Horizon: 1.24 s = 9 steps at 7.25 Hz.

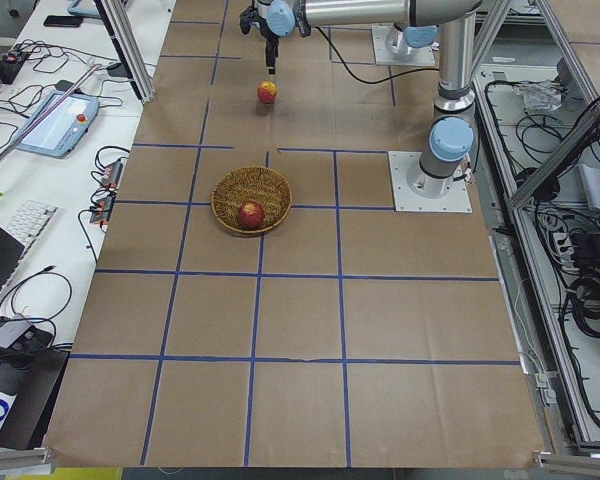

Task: Transfer apple from basket to plate
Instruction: 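Set the apple on the table and raise the left gripper away, then move the right gripper over the apple while the left gripper hovers by the basket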

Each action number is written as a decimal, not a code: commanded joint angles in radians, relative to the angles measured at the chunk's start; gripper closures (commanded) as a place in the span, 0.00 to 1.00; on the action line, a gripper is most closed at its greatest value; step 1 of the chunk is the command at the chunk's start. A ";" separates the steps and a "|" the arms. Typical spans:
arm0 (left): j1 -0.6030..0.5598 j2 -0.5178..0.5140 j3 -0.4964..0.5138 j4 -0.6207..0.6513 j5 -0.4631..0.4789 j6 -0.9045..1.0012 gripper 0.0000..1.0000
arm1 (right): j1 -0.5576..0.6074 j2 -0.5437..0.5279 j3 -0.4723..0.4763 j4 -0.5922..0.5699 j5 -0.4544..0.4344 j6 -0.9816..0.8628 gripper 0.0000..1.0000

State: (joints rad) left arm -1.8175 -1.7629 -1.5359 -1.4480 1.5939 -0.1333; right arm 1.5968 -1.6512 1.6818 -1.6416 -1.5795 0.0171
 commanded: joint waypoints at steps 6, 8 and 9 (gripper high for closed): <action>0.165 0.293 -0.055 -0.204 -0.008 0.164 0.01 | 0.268 0.238 -0.017 -0.286 -0.008 0.302 0.00; 0.168 0.296 -0.066 -0.197 -0.008 0.172 0.01 | 0.317 0.379 -0.016 -0.432 -0.025 0.383 0.00; 0.170 0.296 -0.066 -0.196 -0.006 0.172 0.01 | 0.340 0.442 -0.016 -0.505 -0.045 0.383 0.00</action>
State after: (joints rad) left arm -1.6496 -1.4685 -1.5989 -1.6476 1.5867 0.0378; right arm 1.9053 -1.2947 1.6652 -2.0531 -1.6031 0.3799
